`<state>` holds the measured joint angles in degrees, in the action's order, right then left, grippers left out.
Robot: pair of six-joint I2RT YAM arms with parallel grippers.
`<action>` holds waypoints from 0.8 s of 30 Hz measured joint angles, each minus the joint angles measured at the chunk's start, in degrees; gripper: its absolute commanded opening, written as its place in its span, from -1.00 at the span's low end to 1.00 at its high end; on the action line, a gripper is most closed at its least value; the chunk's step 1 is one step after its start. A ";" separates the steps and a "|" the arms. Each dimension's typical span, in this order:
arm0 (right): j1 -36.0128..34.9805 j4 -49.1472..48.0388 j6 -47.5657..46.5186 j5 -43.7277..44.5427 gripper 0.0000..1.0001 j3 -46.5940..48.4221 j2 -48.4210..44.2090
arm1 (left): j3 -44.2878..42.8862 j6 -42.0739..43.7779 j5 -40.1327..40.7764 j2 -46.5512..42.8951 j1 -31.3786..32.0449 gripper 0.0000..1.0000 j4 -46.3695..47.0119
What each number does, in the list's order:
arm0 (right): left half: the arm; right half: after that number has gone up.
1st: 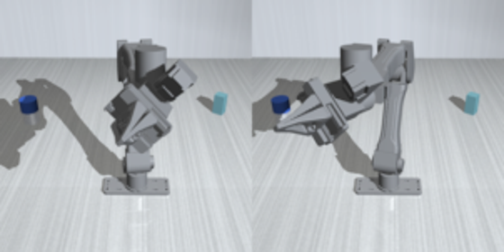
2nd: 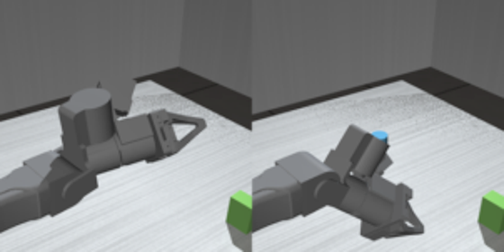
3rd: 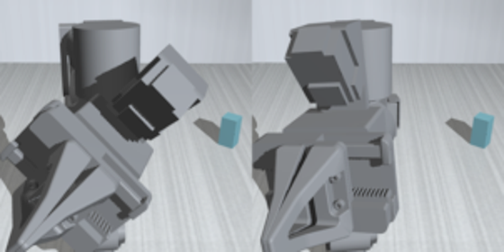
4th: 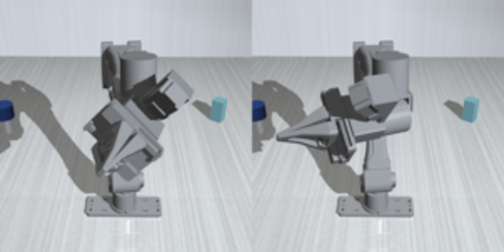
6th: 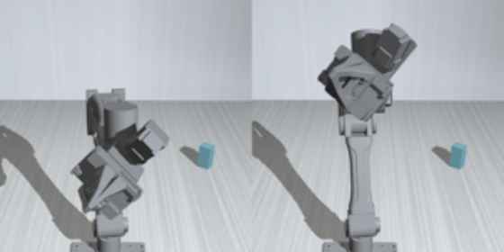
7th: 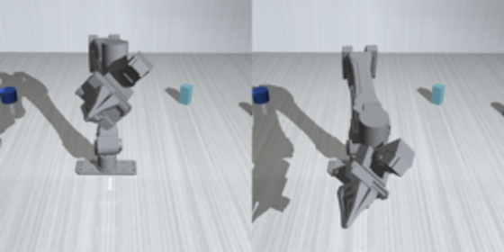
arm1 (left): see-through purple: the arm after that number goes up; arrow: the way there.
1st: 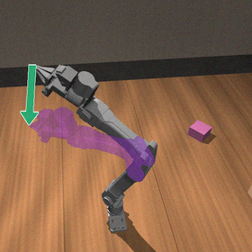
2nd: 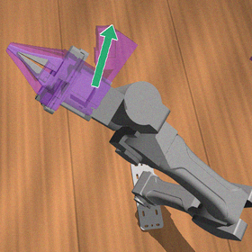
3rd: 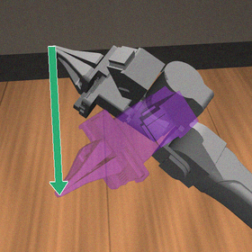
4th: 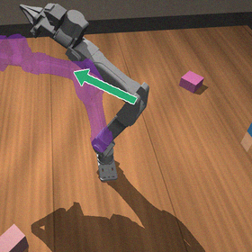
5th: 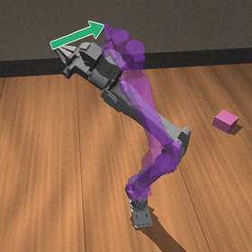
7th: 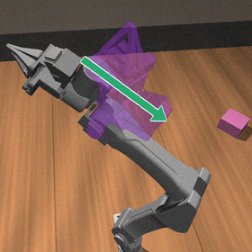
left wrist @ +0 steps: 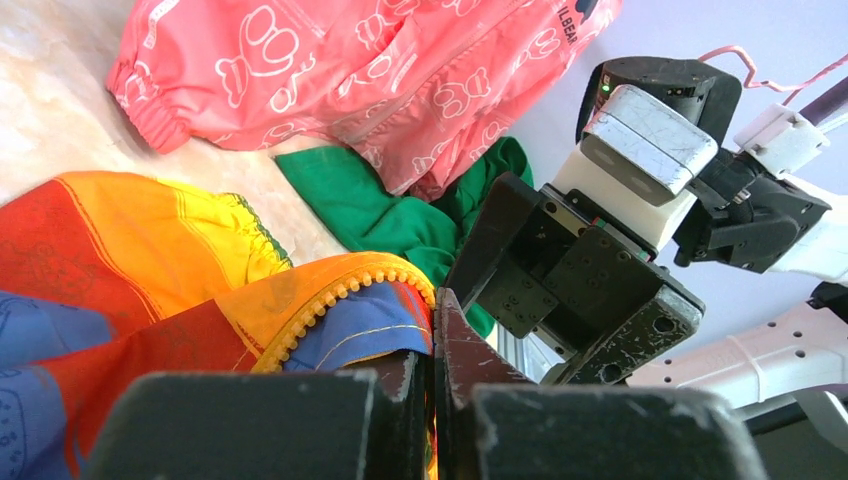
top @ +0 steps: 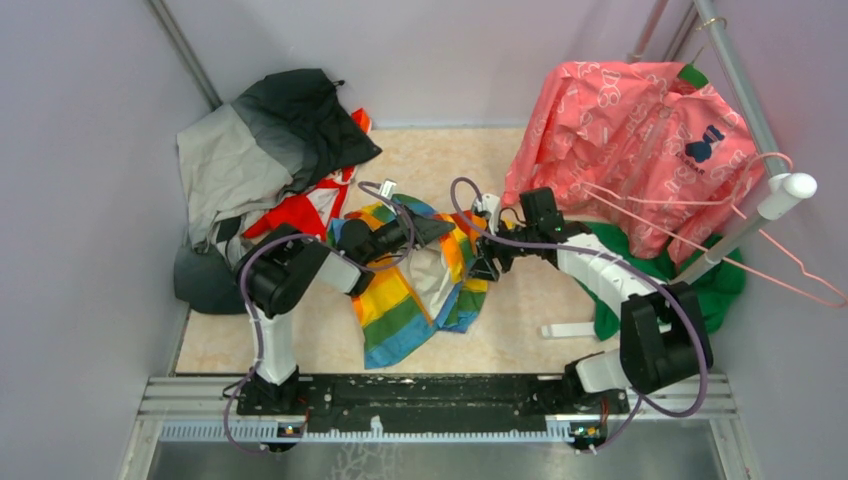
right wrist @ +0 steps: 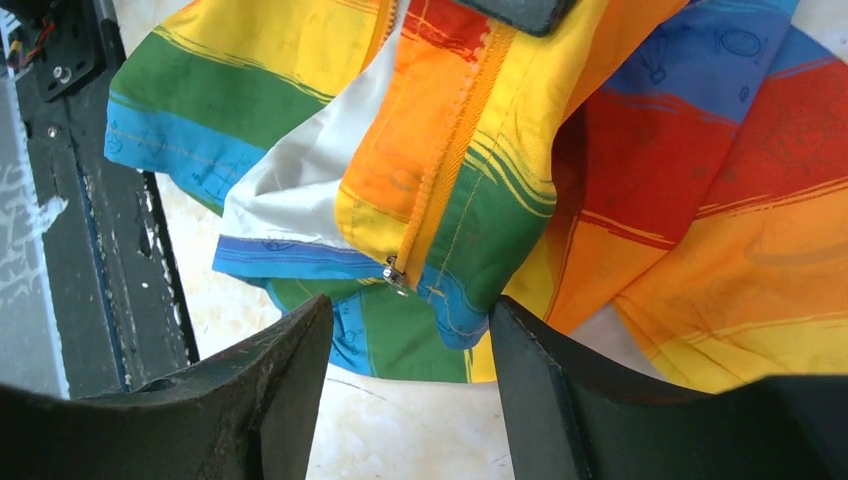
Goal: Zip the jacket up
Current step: Adjust the jacket at the center of the board.
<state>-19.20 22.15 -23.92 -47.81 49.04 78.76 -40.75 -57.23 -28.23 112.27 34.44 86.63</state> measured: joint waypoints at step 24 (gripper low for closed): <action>3.58 -12.02 12.00 -1.64 0.17 -2.56 6.14 | -1.05 -5.18 -0.50 3.23 -0.57 -1.00 0.04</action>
<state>-15.62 10.13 -11.92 -49.45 46.48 84.90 -41.80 -62.41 -28.73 115.50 33.87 86.67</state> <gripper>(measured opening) 0.586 0.014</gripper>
